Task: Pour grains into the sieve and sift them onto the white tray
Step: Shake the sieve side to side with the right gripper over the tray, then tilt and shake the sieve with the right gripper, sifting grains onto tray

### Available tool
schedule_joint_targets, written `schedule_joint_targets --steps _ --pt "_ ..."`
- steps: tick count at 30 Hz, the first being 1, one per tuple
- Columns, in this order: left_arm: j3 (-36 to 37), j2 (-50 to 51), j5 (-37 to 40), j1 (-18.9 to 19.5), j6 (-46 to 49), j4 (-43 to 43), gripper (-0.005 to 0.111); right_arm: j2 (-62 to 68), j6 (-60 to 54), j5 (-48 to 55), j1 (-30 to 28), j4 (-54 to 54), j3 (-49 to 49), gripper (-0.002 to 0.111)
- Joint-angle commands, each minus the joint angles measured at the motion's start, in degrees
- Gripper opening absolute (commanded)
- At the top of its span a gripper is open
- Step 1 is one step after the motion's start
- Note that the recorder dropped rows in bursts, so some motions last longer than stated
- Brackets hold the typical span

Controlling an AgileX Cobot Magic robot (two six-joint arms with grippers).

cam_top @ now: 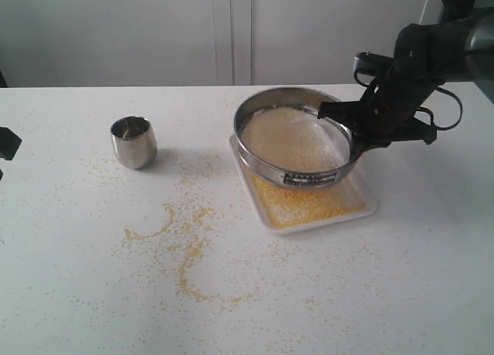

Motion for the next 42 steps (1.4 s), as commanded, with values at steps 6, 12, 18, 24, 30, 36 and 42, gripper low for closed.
schedule_joint_targets --steps 6,12,18,24,30,36,42 --pt "0.5 -0.6 0.5 0.1 0.0 -0.2 0.000 -2.3 2.9 -0.5 -0.3 -1.1 0.2 0.000" --pt "0.5 -0.6 0.5 0.1 0.0 -0.2 0.000 -2.1 0.4 3.6 0.1 2.4 -1.7 0.000" --pt "0.5 -0.6 0.5 0.1 0.0 -0.1 0.000 -2.5 0.1 -5.0 0.1 3.6 0.5 0.000" --pt "0.5 -0.6 0.5 0.1 0.0 -0.1 0.000 -2.1 -3.7 7.9 0.1 4.4 -0.6 0.000" --pt "0.5 -0.6 0.5 0.1 0.0 0.1 0.000 -0.8 -3.9 -5.8 0.1 5.1 1.2 0.000" --pt "0.5 -0.6 0.5 0.1 0.0 0.3 0.000 -1.6 -5.0 4.8 0.0 2.8 0.7 0.000" --pt "0.5 -0.6 0.5 0.1 0.0 0.3 0.000 -2.5 -6.5 10.6 -0.1 3.9 0.6 0.000"
